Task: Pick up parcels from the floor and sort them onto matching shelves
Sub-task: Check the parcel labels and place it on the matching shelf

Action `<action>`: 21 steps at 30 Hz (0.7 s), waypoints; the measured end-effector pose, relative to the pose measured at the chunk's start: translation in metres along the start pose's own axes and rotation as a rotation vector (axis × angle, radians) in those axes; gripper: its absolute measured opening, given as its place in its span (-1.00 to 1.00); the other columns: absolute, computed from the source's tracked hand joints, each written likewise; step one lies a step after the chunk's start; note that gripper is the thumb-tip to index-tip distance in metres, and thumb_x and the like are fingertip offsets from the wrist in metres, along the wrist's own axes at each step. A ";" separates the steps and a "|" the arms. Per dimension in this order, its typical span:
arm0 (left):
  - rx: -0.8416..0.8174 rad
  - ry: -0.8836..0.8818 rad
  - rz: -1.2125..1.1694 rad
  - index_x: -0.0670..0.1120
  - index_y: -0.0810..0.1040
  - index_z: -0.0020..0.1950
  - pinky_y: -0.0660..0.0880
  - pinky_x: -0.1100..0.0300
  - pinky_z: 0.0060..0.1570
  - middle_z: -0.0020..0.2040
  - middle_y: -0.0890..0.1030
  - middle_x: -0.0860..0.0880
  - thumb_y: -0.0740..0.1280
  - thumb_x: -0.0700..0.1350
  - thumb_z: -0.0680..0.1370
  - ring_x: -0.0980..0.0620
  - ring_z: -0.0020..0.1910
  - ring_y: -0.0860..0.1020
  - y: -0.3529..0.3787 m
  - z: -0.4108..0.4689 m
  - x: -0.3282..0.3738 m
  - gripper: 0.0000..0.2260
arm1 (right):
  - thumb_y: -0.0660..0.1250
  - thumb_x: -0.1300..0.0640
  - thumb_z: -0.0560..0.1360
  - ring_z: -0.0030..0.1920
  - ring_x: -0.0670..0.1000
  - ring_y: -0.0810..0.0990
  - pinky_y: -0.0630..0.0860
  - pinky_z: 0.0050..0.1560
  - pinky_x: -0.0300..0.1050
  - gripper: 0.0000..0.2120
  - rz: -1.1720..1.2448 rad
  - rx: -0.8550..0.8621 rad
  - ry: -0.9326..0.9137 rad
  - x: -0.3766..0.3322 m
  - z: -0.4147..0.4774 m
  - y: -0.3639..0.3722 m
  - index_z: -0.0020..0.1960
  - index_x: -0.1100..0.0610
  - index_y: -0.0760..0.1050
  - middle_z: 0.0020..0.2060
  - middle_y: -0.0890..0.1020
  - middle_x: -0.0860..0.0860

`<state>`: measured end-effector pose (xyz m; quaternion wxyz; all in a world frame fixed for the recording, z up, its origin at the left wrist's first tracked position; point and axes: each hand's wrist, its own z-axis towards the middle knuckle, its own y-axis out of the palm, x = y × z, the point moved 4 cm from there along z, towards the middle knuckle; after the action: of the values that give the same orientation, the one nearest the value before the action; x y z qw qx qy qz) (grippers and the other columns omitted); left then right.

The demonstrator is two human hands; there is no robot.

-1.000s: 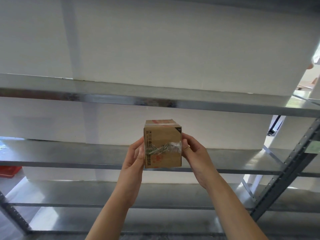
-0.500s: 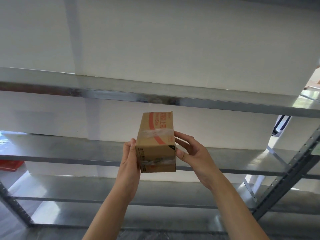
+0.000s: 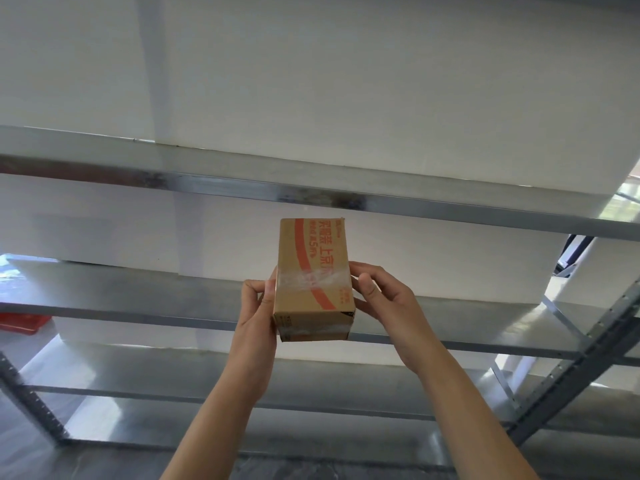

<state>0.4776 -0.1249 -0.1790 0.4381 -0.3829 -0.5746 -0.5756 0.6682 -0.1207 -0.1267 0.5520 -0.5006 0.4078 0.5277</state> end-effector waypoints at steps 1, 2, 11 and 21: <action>-0.003 0.000 -0.016 0.00 0.42 0.05 0.56 0.16 0.03 -0.05 0.72 0.10 0.12 0.11 0.71 0.12 -0.01 0.69 0.001 0.000 -0.001 -0.78 | 0.30 -0.06 0.56 0.11 -0.24 0.68 0.60 -0.02 -0.37 -0.73 0.010 0.020 0.003 0.002 0.001 0.000 0.15 0.03 0.64 0.20 0.68 -0.20; -0.008 -0.002 -0.040 0.00 0.43 0.06 0.59 0.18 -0.02 0.02 0.72 0.08 0.14 0.10 0.70 0.07 0.05 0.68 0.001 0.001 -0.002 -0.80 | 0.32 -0.06 0.53 0.09 -0.23 0.69 0.61 -0.04 -0.36 -0.71 0.019 0.039 0.006 0.003 0.002 0.000 0.14 0.06 0.65 0.18 0.68 -0.21; -0.021 0.042 -0.086 0.06 0.48 0.10 0.67 -0.10 0.12 0.54 0.47 -0.02 0.24 0.15 0.60 -0.13 0.41 0.55 0.002 0.003 0.001 -0.80 | 0.40 -0.17 0.36 0.03 -0.15 0.72 0.67 -0.01 -0.24 -0.59 0.064 0.074 0.056 0.006 0.010 0.001 0.10 0.05 0.65 0.08 0.73 -0.18; 0.006 0.047 -0.053 -0.06 0.42 0.06 0.62 0.24 -0.29 0.27 0.66 -0.20 0.35 0.07 0.50 -0.14 0.06 0.70 0.013 0.000 0.004 -0.73 | 0.35 -0.07 0.53 -0.06 -0.10 0.73 0.61 -0.12 -0.24 -0.74 0.117 0.063 0.079 0.014 0.012 -0.001 0.13 0.06 0.57 -0.05 0.74 -0.10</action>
<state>0.4880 -0.1243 -0.1709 0.4369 -0.3527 -0.5759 -0.5942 0.6702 -0.1067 -0.1387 0.5193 -0.4788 0.4742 0.5256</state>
